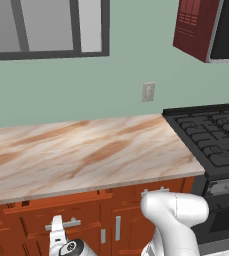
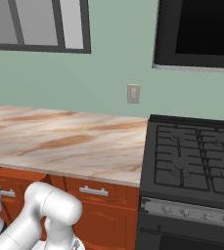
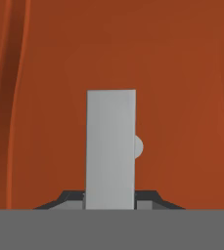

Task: Take the tongs from the drawer on the left and place them on the dining counter next to the tray containing the hot dog.

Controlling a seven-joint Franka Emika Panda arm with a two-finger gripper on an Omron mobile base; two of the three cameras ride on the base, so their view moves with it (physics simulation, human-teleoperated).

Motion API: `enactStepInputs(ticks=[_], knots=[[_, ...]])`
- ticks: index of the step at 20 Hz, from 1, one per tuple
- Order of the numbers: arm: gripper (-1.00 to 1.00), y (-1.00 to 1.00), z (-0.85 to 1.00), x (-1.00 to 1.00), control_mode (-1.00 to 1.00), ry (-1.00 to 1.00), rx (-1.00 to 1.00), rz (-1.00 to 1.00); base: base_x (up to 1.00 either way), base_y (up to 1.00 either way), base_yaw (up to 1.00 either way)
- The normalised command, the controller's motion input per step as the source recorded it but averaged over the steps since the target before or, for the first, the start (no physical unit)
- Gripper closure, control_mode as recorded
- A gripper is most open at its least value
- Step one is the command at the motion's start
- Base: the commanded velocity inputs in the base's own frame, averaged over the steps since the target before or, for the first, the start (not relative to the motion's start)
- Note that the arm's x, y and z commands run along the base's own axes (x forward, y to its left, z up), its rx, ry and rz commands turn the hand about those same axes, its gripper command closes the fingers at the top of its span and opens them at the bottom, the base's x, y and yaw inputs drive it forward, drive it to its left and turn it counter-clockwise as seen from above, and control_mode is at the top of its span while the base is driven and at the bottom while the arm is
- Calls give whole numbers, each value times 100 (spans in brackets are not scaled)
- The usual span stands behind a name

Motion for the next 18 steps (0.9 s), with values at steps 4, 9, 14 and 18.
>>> enactStepInputs(ticks=[4, 9, 14, 18], knots=[[100, 0, 0, -57, -100, 0, 0, 4, 0, 0, 0], [100, 0, 0, -61, -100, 0, 0, 3, 0, 0, 0], [100, 0, 0, -63, -100, 0, 0, 3, 0, 0, 0], [100, 0, 0, -64, -100, 0, 0, 2, 0, 0, 0]])
